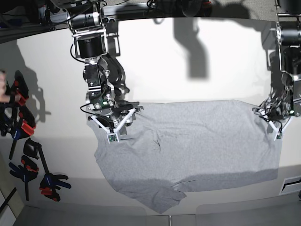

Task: Fold the T-shirt properly
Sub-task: 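Lay the hem over the collar and open both grippers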

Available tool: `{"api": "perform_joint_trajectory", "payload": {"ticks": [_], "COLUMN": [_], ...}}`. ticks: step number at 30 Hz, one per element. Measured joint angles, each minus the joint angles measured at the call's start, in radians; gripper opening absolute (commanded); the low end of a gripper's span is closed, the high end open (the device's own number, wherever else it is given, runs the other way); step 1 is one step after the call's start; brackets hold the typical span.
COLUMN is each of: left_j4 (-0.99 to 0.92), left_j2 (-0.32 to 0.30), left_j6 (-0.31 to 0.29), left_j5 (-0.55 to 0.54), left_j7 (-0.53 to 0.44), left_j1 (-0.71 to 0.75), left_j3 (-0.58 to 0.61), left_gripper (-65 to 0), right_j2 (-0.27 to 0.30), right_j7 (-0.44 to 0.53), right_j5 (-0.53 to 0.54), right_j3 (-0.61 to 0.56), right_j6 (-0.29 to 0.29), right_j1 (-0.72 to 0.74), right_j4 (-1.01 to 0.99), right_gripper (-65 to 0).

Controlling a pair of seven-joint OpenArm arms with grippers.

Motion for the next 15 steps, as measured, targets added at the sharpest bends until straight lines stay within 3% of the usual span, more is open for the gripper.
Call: {"api": "perform_joint_trajectory", "payload": {"ticks": [8,12,15], "left_j4": [0.013,0.019,0.021], "left_j2": [-0.029,-0.063,-0.092], "left_j6": [-0.004,-0.003,-0.003], "left_j5": [-0.024,-0.029,-0.103], "left_j7": [-0.067,0.022,0.076], "left_j1": [0.070,0.071,0.080], "left_j3": [-0.004,-0.004,-0.004], "left_gripper": [-59.1,-59.1,-59.1], "right_j2": [0.008,0.026,0.043], "right_j7": [0.016,0.008,-0.019], "right_j5": [-0.039,-0.033,-0.025], "right_j3": [0.000,0.000,0.000], "right_j6": [0.015,0.015,0.022], "right_j1": [-0.057,-0.091,-0.117], "right_j4": [0.027,0.069,0.103], "right_gripper": [-35.9,-35.9,-35.9]}}
